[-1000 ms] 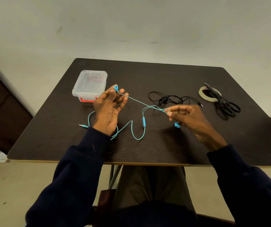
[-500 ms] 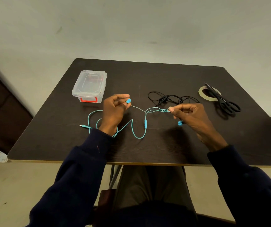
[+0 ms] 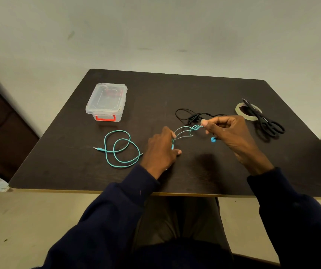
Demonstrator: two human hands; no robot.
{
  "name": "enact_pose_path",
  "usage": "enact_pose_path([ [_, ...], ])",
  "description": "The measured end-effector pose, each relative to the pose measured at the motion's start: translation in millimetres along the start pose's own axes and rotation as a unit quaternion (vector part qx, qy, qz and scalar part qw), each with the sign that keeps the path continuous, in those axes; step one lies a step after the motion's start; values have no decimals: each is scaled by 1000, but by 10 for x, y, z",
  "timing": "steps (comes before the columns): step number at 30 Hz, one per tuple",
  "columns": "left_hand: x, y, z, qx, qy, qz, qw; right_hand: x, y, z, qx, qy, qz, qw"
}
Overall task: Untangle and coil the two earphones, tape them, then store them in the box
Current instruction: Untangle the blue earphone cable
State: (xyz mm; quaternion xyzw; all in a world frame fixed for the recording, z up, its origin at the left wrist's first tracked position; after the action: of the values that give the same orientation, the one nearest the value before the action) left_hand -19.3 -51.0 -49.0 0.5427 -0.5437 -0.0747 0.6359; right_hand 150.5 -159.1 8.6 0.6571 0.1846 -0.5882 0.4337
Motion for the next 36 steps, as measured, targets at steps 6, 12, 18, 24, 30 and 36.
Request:
enact_pose_path([
  [6, 12, 346, -79, 1, -104, 156, 982, 45, 130, 11, 9, -5, 20, 1000],
  [12, 146, 687, 17, -21, -156, 383, 910, -33, 110, 30, -17, -6, -42, 999],
  [18, 85, 450, -14, -33, -30, 504, 863, -90, -3, 5, -18, 3, -30, 999],
  [24, -219, 311, -81, -29, 13, 135, 990, 152, -79, -89, -18, -26, 84, 996],
  [30, -108, 343, -68, -7, -59, -81, 995, 296, -162, -165, -44, -70, 203, 976],
  [36, -107, 268, -89, -27, -55, -61, 996, 281, -134, 6, 129, 19, 218, 967],
])
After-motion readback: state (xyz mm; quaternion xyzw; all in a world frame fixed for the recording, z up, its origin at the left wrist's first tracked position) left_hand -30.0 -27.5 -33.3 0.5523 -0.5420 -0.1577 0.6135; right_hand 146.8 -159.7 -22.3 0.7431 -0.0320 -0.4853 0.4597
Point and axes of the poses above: each hand's wrist, its own z-axis away from the middle knuckle, its own y-axis out of the back of the hand, x = y × z, the point moved 4 cm from there along -z, towards the middle knuckle, and after that the axes turned 14 degrees about -y, right-handed, at the moved point
